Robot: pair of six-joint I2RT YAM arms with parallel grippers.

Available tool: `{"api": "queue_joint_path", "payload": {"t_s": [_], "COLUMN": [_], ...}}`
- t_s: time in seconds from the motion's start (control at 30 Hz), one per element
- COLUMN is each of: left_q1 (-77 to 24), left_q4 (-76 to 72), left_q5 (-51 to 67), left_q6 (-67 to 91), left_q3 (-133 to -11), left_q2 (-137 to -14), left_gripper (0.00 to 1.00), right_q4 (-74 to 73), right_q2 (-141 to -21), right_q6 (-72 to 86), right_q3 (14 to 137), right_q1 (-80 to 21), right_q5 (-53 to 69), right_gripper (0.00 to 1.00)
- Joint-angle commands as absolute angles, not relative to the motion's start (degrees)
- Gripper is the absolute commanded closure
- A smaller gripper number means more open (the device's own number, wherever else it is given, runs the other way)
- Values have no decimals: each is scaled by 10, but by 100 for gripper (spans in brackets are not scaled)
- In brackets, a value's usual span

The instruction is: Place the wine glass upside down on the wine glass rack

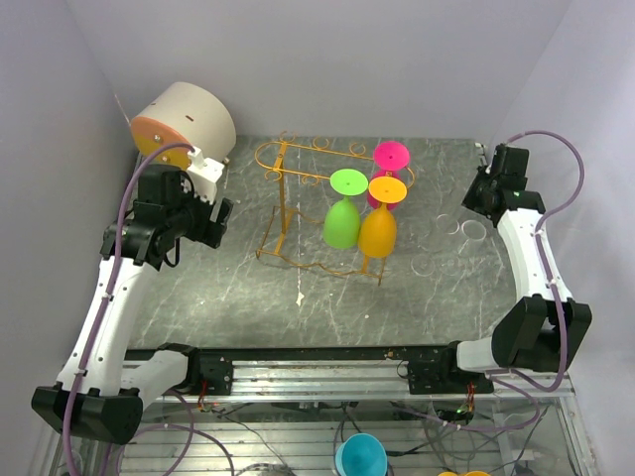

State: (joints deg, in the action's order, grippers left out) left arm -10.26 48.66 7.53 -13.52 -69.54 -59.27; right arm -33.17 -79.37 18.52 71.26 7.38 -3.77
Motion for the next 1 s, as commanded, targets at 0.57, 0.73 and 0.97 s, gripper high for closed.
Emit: {"api": "queue_joint_path", "payload": {"t_s": [0.57, 0.73, 0.97], "left_q1": [-121, -138, -154], "left_q4": [480, 478, 477], "left_q5": [64, 55, 45], "left_q6": [-140, -142, -144], "left_q3": [-703, -704, -701], "left_q2": [-588, -588, -582], "left_gripper": [10, 10, 10], "right_q4": [-527, -563, -593], "right_q2": [-908, -920, -926], "right_q6": [142, 136, 133], "right_q3": [885, 921, 928], "right_q1": [68, 58, 28], "right_q5": [-3, -16, -24], "right_gripper": [100, 100, 87]}}
